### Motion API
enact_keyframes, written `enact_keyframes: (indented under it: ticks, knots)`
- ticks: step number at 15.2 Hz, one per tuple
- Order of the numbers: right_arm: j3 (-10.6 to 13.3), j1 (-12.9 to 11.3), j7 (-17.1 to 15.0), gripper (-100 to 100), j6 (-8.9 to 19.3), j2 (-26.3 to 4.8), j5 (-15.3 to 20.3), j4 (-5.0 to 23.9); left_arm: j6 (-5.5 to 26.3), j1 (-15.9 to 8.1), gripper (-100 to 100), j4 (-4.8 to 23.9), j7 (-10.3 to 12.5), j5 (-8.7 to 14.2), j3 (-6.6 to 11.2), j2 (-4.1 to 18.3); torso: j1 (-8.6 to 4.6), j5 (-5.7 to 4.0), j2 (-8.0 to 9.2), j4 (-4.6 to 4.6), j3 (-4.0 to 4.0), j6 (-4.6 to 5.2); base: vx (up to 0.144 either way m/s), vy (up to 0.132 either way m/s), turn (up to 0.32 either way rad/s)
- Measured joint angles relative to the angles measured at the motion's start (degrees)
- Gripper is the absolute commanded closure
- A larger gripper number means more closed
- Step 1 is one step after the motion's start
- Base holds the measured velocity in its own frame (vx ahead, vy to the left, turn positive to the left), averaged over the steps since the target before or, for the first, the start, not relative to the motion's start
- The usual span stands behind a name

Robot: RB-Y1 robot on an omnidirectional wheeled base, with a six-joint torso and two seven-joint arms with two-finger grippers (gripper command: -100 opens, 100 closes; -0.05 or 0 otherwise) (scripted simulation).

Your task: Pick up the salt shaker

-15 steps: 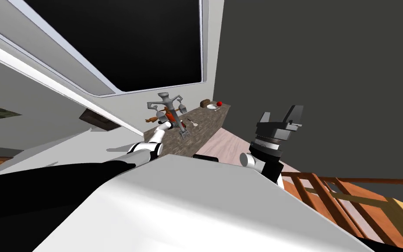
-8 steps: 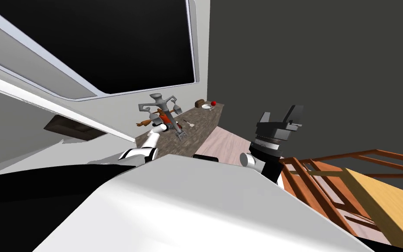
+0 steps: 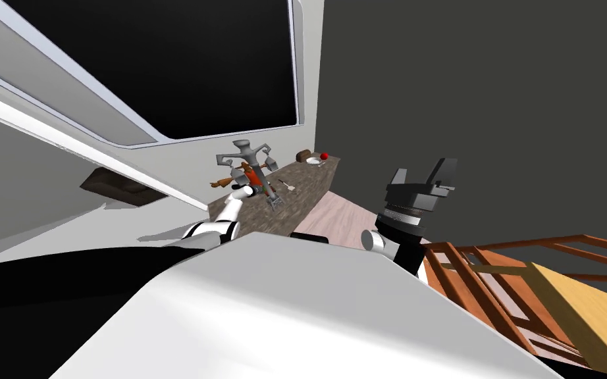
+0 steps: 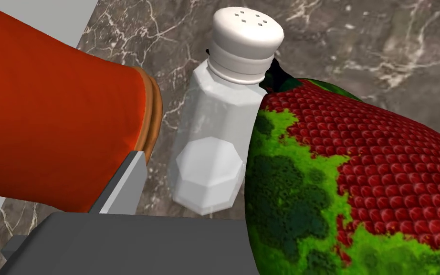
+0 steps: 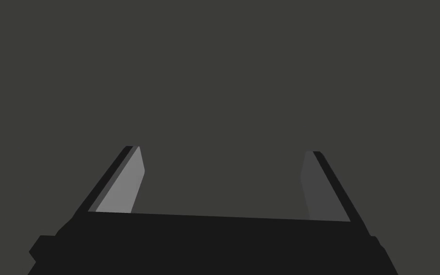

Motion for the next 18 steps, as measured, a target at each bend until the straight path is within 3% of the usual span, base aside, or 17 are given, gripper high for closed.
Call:
enact_keyframes:
  ticks: [4, 9, 11, 16, 18]
  knots:
    - [0.0, 0.0, 0.0, 0, 0.0, 0.0, 0.0, 0.0, 0.2, -3.7, 100, 3.3, -3.0, 1.0, -1.33, -0.9, -0.06, -0.07, -0.13, -0.05, -0.1, 0.03, 0.021, -0.022, 0.226]
    - [0.0, 0.0, 0.0, 0, 0.0, 0.0, 0.0, 0.0, -0.1, -10.0, 100, 9.0, -7.7, 2.5, -3.77, -3.1, 0.01, 0.01, -0.28, -0.13, -0.21, 0.0, 0.028, -0.022, 0.265]
    - [0.0, 0.0, 0.0, 0, 0.0, 0.0, 0.0, 0.0, 0.2, -11.4, 100, 9.4, -8.7, 2.5, -4.69, -4.1, 0.02, 0.04, -0.32, -0.16, -0.25, 0.0, 0.023, -0.026, 0.289]
    - [0.0, 0.0, 0.0, 0, 0.0, 0.0, 0.0, 0.0, -0.4, -17.1, 100, 15.7, -14.2, 5.0, -6.53, -5.8, 0.1, 0.13, -0.45, -0.22, -0.34, 0.08, 0.019, -0.023, 0.269]
    - [0.0, 0.0, 0.0, 0, 0.0, 0.0, 0.0, 0.0, 0.3, -19.3, 100, 16.7, -15.6, 5.1, -7.83, -6.9, 0.1, 0.13, -0.43, -0.22, -0.33, 0.01, 0.025, -0.033, 0.242]
